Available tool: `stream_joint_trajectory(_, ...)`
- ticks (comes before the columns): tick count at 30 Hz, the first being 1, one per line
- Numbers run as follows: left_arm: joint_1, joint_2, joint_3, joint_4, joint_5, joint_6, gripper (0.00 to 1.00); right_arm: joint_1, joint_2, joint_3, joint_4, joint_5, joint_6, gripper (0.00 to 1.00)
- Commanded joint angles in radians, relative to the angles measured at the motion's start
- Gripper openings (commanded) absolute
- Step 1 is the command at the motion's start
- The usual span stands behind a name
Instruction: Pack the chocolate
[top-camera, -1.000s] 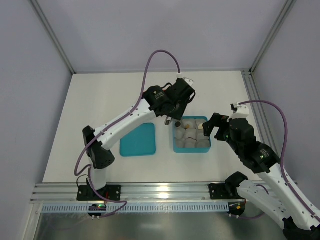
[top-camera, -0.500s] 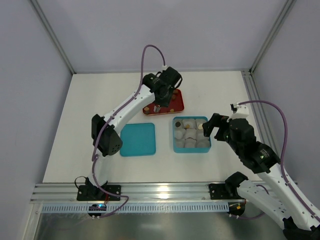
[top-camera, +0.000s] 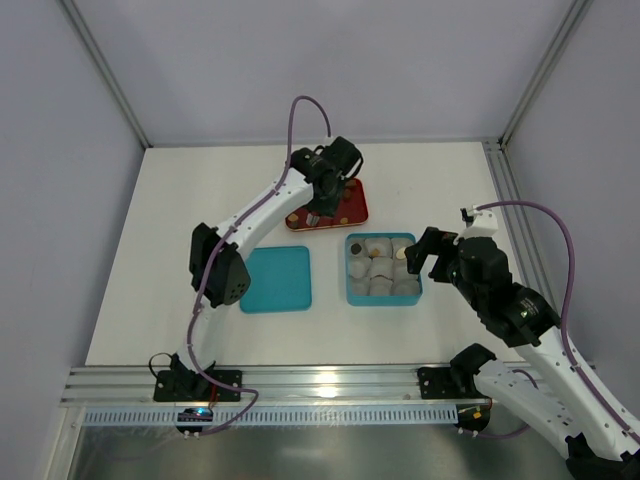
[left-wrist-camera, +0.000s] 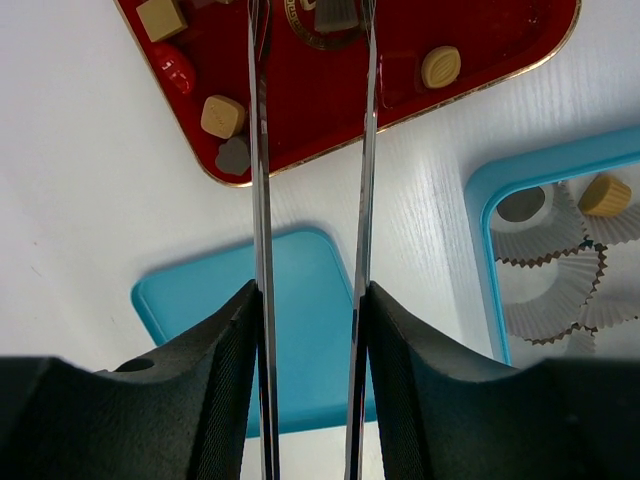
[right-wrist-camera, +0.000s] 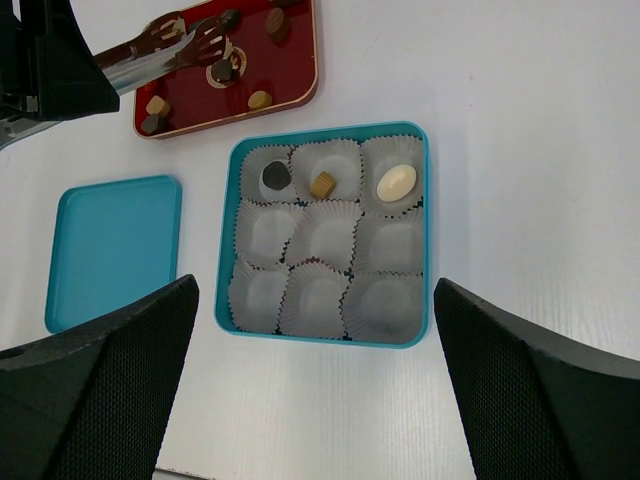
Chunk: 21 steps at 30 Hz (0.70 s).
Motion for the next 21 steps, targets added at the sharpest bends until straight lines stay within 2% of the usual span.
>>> stream_joint_trajectory(1,0.009,0.018,0.029,0.022,0.015,0.012,0.44,0.004,-0.012,0.020,0.010,0.006,-0.010,1.00)
stream_joint_trajectory(17,0.017,0.039,-0.043,0.063,0.043,0.006,0.43,0.004,-0.020,0.013,0.001,0.014,-0.008,1.00)
stream_joint_trajectory(21,0.017,0.039,-0.057,0.068,0.051,0.001,0.39,0.004,-0.022,0.014,0.001,0.016,-0.010,1.00)
